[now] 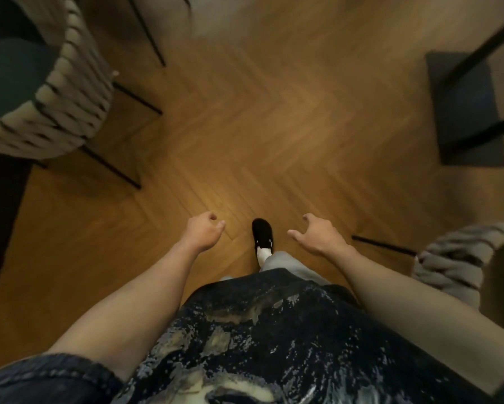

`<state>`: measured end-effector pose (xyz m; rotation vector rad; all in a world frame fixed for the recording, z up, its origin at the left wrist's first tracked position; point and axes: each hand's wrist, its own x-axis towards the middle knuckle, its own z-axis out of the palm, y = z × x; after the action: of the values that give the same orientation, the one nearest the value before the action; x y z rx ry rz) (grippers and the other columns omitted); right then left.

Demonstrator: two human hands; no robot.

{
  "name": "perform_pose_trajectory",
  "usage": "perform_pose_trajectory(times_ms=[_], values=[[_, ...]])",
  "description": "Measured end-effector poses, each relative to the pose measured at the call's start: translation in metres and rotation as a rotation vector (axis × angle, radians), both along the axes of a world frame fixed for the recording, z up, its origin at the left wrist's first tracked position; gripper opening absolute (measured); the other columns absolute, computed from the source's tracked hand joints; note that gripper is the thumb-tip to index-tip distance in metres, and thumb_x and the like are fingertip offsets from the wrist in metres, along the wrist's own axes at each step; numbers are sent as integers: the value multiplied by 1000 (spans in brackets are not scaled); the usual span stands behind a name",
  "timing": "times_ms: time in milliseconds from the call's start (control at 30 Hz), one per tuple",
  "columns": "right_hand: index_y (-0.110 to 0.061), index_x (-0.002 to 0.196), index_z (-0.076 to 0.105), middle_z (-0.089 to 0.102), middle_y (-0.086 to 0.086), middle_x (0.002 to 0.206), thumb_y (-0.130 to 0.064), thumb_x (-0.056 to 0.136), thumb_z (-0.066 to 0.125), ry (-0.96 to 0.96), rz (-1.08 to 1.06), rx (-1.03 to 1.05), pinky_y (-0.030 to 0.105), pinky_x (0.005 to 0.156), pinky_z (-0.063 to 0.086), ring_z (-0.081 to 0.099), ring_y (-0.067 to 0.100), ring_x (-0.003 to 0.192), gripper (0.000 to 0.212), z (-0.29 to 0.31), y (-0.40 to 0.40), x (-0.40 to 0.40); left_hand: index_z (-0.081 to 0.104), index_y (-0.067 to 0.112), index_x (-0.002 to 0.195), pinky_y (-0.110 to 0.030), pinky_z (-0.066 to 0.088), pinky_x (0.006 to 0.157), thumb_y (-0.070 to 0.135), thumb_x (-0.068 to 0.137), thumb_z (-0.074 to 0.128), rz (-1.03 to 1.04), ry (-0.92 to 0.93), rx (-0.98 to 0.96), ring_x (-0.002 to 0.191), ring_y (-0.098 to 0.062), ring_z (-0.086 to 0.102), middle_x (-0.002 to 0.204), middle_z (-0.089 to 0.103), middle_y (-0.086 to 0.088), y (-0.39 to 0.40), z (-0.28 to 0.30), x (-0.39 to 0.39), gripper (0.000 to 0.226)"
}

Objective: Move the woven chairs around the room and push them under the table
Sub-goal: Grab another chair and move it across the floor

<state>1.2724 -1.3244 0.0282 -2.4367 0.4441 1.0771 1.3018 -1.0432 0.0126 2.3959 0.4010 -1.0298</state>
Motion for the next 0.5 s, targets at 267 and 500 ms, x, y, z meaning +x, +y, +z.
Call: perform_pose_trajectory(times_ms=[267,500], values=[[-16,155,35,51,12,148,-54,97,58,50,394,28,42,101,49,54,29,130,73,1,92,158,54,10,141,-35,41,108,44,101,52,301,-30,17,133,-29,50,143,56,-12,80,0,65,53],[-17,155,36,49,11,151,-56,96,58,44,606,8,46,107,48,52,30,133,74,-1,205,278,54,13,141,-35,43,100,41,101,53,572,-53,3,128,-29,53,140,58,-12,165,-8,127,48]])
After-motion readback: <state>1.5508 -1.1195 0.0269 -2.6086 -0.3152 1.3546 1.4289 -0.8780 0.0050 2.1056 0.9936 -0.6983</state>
